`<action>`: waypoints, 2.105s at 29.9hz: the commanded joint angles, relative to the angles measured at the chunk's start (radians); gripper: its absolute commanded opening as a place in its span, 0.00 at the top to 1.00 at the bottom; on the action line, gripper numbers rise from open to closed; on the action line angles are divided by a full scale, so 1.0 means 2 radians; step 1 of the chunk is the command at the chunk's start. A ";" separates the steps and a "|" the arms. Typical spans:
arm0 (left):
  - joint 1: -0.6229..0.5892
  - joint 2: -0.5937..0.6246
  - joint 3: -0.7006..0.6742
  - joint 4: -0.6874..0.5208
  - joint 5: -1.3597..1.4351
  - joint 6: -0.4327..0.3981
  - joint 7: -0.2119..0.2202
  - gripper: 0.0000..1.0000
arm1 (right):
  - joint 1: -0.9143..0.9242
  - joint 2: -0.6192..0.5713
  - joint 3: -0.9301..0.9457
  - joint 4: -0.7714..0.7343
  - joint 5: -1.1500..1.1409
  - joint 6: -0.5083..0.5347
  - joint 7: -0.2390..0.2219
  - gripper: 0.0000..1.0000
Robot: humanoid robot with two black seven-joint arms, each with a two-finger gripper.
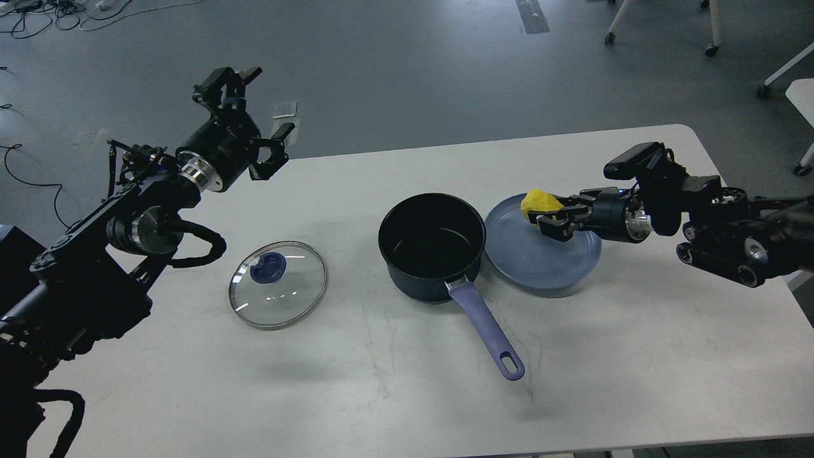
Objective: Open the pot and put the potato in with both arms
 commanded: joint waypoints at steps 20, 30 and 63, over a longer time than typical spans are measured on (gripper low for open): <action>-0.001 0.000 0.001 0.000 0.001 0.004 0.000 0.02 | 0.063 0.038 0.000 0.081 0.002 -0.001 0.021 1.00; -0.003 0.015 -0.001 -0.001 0.001 0.003 0.000 0.02 | 0.062 0.067 -0.002 0.067 0.001 -0.001 0.037 1.00; 0.000 0.007 -0.005 -0.001 0.000 0.003 0.000 0.02 | 0.047 0.058 0.197 0.048 0.552 0.021 -0.060 0.00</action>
